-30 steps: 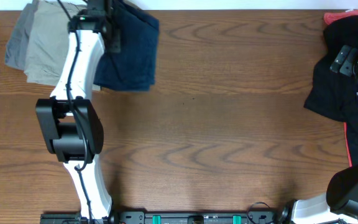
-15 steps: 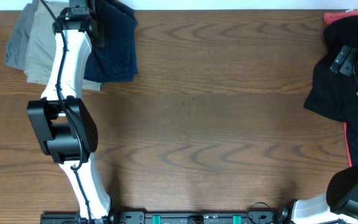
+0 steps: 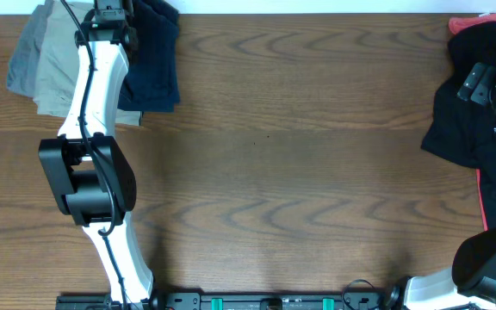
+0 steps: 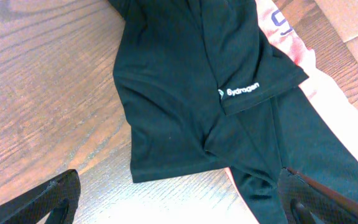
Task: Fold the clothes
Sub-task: 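Lift the shorts and place them onto the khaki pants stack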
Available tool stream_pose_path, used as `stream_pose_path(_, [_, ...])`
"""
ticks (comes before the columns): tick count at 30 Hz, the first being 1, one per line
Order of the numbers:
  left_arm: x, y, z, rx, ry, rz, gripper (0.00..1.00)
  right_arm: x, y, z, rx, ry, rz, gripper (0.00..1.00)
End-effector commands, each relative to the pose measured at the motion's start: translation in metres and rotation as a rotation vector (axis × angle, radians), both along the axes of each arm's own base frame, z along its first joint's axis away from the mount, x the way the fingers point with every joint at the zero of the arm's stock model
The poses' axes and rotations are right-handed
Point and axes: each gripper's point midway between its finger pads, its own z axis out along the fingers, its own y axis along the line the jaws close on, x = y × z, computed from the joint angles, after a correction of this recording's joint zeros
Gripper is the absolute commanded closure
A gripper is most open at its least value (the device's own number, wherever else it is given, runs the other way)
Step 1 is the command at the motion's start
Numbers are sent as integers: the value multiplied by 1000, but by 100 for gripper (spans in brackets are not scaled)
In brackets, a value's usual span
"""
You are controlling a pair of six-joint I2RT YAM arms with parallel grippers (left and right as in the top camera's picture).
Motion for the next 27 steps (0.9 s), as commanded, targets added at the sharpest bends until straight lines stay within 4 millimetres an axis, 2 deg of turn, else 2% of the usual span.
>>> stream_pose_path(1, [-3,16,54,85,-101,58,94,1,-1,7,-5,-19,-12,1])
stream_pose_path(7, [-13,30,70,178,-112,131,94,1,-1,7,-5,-19,-12,1])
stream_pose_path(13, [-14,26,93,184,-170,134,94,1,-1,7,-5,-19,-12,1])
stream_pose_path(20, [-9,-1,120,173,-255,90,94,1,-1,7,-5,-19,-12,1])
stream_pose_path(27, [-6,-21,121,165,-264,55,93,1,-1,7,-5,-19,-12,1])
